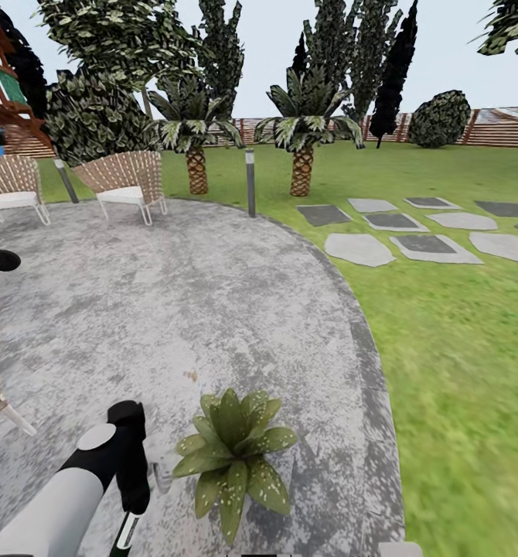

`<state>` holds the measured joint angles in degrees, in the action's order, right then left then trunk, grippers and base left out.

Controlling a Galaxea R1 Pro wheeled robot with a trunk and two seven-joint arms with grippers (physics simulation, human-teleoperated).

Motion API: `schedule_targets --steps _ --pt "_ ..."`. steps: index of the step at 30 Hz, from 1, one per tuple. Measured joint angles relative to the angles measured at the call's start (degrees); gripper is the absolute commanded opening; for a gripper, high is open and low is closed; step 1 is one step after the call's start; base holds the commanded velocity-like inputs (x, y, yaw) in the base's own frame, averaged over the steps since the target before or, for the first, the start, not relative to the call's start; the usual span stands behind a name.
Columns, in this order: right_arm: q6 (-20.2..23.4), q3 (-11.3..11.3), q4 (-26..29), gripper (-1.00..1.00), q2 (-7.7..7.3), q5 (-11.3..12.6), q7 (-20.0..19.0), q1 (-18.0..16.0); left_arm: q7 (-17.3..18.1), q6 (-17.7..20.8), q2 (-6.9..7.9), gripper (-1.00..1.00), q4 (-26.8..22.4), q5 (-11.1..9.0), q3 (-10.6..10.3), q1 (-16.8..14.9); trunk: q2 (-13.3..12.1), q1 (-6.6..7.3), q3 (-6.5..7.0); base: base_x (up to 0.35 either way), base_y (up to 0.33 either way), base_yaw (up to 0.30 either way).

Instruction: Pick up the pesticide atomizer in the garden and spray insectifuge to fully cover both potted plants in the garden.

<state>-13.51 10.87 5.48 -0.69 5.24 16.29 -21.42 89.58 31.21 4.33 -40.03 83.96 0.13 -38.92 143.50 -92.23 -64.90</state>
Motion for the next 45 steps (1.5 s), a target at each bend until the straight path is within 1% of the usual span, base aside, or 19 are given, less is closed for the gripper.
schedule_targets --steps 4,6,7,9,10,12,16,20,22,23,24,26,27,30,32,37,41,42,45 --pt "0.0 0.05 -0.02 1.0 0.0 0.0 -0.02 0.0 0.0 -0.4 1.71 -1.0 0.03 -0.1 0.02 0.17 0.0 0.0 0.0 0.0 0.0 0.0" --pt "0.0 0.06 -0.05 1.0 0.0 0.0 -0.03 0.0 0.0 -0.29 1.63 -1.0 -0.07 -0.16 -0.01 0.02 0.0 0.0 0.0 0.0 0.0 0.0" --pt "0.0 0.07 -0.04 1.0 0.0 0.0 -0.03 0.0 0.0 -0.14 1.41 -1.0 -0.35 -0.15 -0.03 -0.26 0.0 0.0 0.0 0.0 0.0 0.0" --pt "0.0 0.07 -0.04 1.0 0.0 0.0 -0.02 0.0 0.0 0.04 0.4 -1.0 -0.8 -0.17 -0.17 -0.74 0.0 0.0 0.0 0.0 0.0 0.0" --pt "0.0 0.07 -0.04 1.0 0.0 0.0 -0.01 0.0 0.01 0.04 -0.33 -1.0 -0.97 -0.12 -0.25 -1.01 0.0 0.0 0.0 0.0 0.0 0.0" --pt "0.0 0.07 -0.03 1.0 0.0 0.0 -0.04 0.0 0.0 -0.05 -2.17 -1.0 -1.22 0.14 -0.43 -2.85 0.0 0.0 0.01 0.0 0.0 0.0" --pt "0.0 0.06 -0.07 1.0 0.0 0.0 -0.03 0.0 0.01 -0.64 -3.43 -1.0 -1.31 0.51 -0.65 -6.39 0.0 0.0 0.01 0.0 0.0 0.0" --pt "-0.14 0.07 -0.09 1.0 -0.05 -0.04 -0.06 0.0 0.02 -0.97 -2.58 -1.0 -1.28 0.58 -0.69 -7.08 0.0 0.0 0.0 0.0 0.0 0.0" --pt "-0.17 0.07 -0.15 1.0 -0.08 -0.07 -0.04 0.0 0.02 -1.19 -1.24 -1.0 -1.24 0.49 -0.7 -6.58 0.0 0.0 0.0 0.0 0.0 0.0" --pt "-0.17 0.07 -0.16 1.0 -0.08 -0.07 -0.06 0.0 0.03 -2.25 -0.59 -1.0 -1.08 0.32 -0.65 -6.46 0.0 0.0 0.0 0.0 0.0 0.0" --pt "-0.18 0.07 -0.15 1.0 -0.09 -0.08 -0.06 0.0 0.04 -4.4 -0.05 -1.0 -0.9 0.2 -0.49 -6.36 0.0 0.0 0.0 0.0 0.0 0.0" --pt "-0.18 0.07 -0.17 1.0 -0.09 -0.08 -0.05 0.0 0.06 -8.15 0.43 -1.0 -0.68 0.21 -0.17 -6.17 0.0 0.0 0.0 0.0 0.0 0.0" --pt "-0.18 0.07 -0.17 1.0 -0.09 -0.08 -0.05 0.0 0.07 -9.1 0.5 -1.0 -0.55 0.28 -0.16 -6.07 0.0 0.0 0.0 0.0 0.0 0.0" --pt "-0.18 0.07 -0.18 1.0 -0.09 -0.08 -0.06 0.0 0.07 -9.55 0.38 -1.0 -0.4 0.47 -0.14 -6.02 0.0 0.0 0.0 0.0 0.0 0.0" --pt "-0.18 0.07 -0.18 1.0 -0.09 -0.08 -0.05 0.0 0.07 -9.64 0.68 -1.0 -0.36 0.5 -0.06 -5.94 0.0 0.0 0.0 0.0 0.0 0.0" --pt "-0.18 0.07 -0.18 1.0 -0.09 -0.08 -0.05 0.0 0.07 -9.67 2.41 -1.0 -0.2 0.1 0.37 -4.02 0.0 0.0 0.0 0.0 0.0 0.0" --pt "-0.17 0.11 -0.18 1.0 -0.09 -0.08 -0.07 0.0 0.07 -9.67 2.23 -1.0 1.38 -0.09 0.42 -2.63 0.0 0.0 0.0 0.0 0.0 0.0" --pt "-0.17 0.13 -0.18 1.0 -0.09 -0.08 -0.07 0.0 -0.27 -9.67 2.13 -1.0 2.09 -0.35 0.45 -2.5 0.0 0.0 0.0 0.0 0.0 0.0" --pt "-0.18 0.16 -0.18 1.0 -0.09 -0.08 -0.07 0.0 -1.59 -9.67 2.14 -1.0 3.03 -2.15 0.52 -2.39 0.0 0.0 0.0 0.0 0.0 0.0"
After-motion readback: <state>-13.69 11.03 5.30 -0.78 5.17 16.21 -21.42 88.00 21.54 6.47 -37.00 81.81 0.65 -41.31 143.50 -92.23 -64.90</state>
